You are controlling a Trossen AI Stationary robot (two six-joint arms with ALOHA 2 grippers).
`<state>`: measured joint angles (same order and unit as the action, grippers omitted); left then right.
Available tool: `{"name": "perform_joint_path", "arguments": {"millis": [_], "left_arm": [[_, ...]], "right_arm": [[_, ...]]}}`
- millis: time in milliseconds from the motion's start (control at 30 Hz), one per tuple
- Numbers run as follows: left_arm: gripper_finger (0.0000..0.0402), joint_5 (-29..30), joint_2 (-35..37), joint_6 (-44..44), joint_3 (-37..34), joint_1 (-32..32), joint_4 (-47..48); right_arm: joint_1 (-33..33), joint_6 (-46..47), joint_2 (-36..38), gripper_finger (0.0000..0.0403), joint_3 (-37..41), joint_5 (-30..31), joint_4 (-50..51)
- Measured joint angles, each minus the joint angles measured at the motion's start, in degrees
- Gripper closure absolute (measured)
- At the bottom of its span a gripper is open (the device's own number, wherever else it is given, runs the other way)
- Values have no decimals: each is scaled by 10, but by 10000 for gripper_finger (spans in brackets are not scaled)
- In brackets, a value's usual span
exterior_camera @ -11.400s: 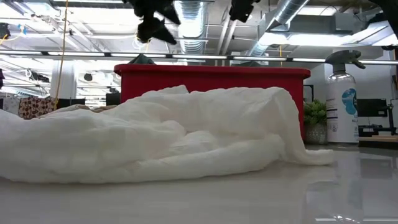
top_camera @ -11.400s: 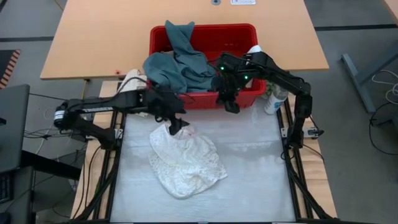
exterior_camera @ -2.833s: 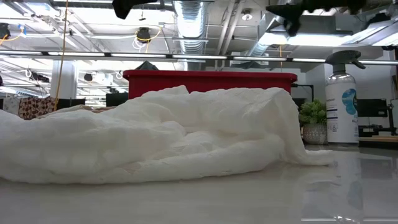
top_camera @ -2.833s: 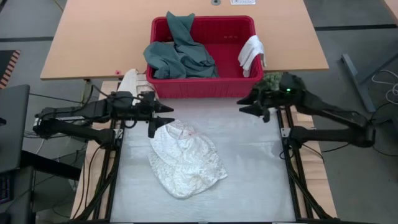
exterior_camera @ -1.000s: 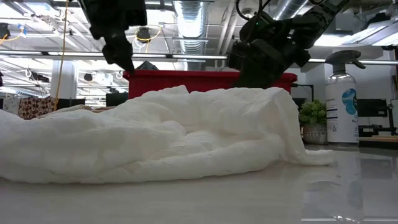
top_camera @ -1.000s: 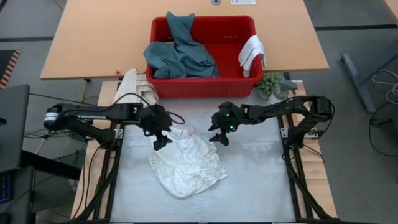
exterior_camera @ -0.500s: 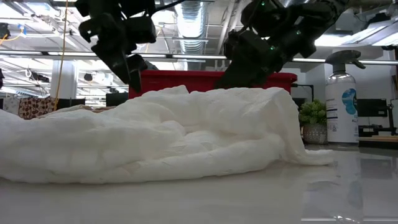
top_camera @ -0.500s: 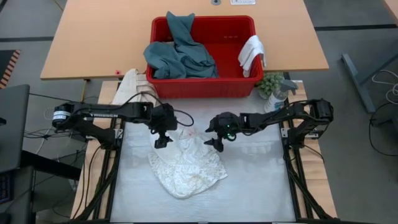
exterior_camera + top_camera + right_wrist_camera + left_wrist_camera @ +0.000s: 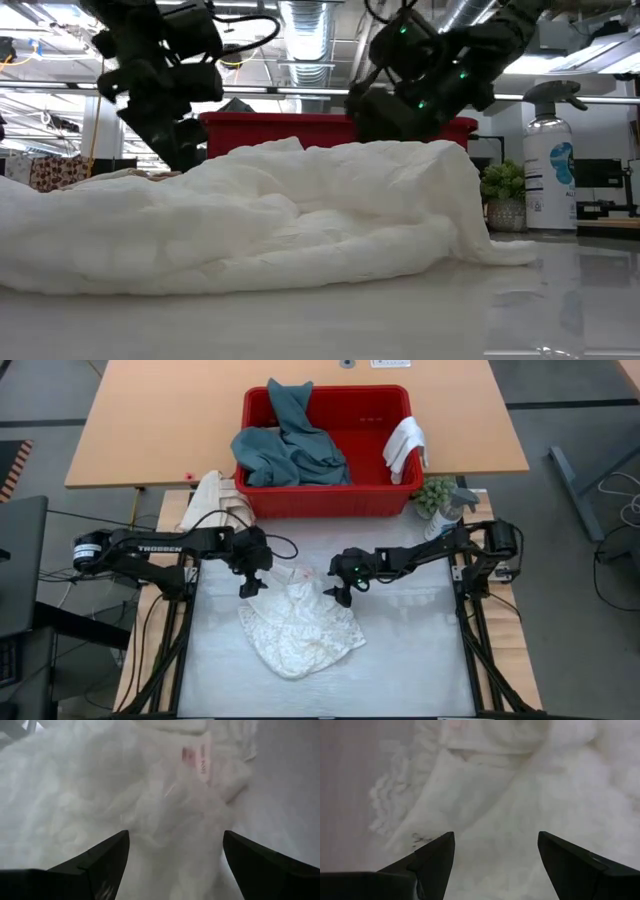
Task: Fold Laundry from Bin
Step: Fold the white shirt
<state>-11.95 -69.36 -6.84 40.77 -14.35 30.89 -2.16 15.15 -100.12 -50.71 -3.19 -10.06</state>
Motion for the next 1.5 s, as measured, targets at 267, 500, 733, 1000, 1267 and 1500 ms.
{"name": "perform_joint_path", "arguments": {"millis": [267, 500, 733, 1000, 1267, 1500], "left_arm": [[127, 55, 10, 0, -38, 2, -21], [127, 167, 53, -18, -38, -1, -36], [127, 121, 65, -47, -79, -48, -70], [129, 25, 55, -35, -121, -115, -148], [179, -24, 3, -43, -121, -128, -148], [229, -43, -68, -27, -97, -127, -140]], "right_arm": [[11, 11, -73, 71, -59, -16, 47], [15, 15, -79, 78, -73, -21, 77], [14, 15, -79, 78, -73, -19, 79], [14, 15, -78, 79, -73, -17, 79], [14, 15, -78, 79, -73, -23, 79], [16, 18, -78, 93, -73, -27, 80]]}}
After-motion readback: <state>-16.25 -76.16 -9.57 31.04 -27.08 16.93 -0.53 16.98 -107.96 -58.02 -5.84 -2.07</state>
